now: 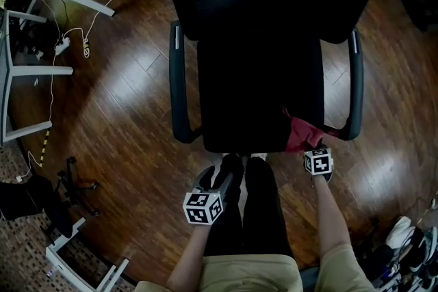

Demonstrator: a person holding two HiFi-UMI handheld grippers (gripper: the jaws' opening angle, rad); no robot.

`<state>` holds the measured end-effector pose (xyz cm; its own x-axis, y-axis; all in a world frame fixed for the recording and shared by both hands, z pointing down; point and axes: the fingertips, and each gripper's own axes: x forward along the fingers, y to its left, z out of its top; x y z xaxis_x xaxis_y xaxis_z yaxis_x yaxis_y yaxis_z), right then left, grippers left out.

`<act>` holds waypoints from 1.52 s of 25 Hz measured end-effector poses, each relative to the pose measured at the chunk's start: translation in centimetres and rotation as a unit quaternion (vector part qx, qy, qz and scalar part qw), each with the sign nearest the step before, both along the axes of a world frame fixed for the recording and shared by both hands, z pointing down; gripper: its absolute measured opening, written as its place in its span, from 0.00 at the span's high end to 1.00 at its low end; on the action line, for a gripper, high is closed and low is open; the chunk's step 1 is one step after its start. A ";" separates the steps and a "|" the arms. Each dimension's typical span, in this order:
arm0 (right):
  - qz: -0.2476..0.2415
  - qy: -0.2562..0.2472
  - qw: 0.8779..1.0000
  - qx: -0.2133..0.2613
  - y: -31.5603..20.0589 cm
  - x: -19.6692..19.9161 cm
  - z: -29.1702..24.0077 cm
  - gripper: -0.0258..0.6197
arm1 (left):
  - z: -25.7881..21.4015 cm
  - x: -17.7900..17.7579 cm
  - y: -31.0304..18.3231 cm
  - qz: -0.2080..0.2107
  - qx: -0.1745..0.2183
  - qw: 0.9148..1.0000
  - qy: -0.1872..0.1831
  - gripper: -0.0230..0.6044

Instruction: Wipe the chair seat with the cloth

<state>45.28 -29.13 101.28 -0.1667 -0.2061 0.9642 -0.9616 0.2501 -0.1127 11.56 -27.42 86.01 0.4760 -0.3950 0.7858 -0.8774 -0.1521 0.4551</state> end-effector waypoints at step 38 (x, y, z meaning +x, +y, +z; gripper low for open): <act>-0.113 -0.255 0.770 0.574 25.1 -9.7 -67.1 0.94 | -53.5 8.6 25.8 -0.032 0.542 0.840 0.017 0.55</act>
<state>35.58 -3.99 34.17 -0.6202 -0.7837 -0.0344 -0.7826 0.6212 -0.0419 20.11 -1.63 32.47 0.4414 -0.8949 -0.0658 -0.8888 -0.4461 0.1050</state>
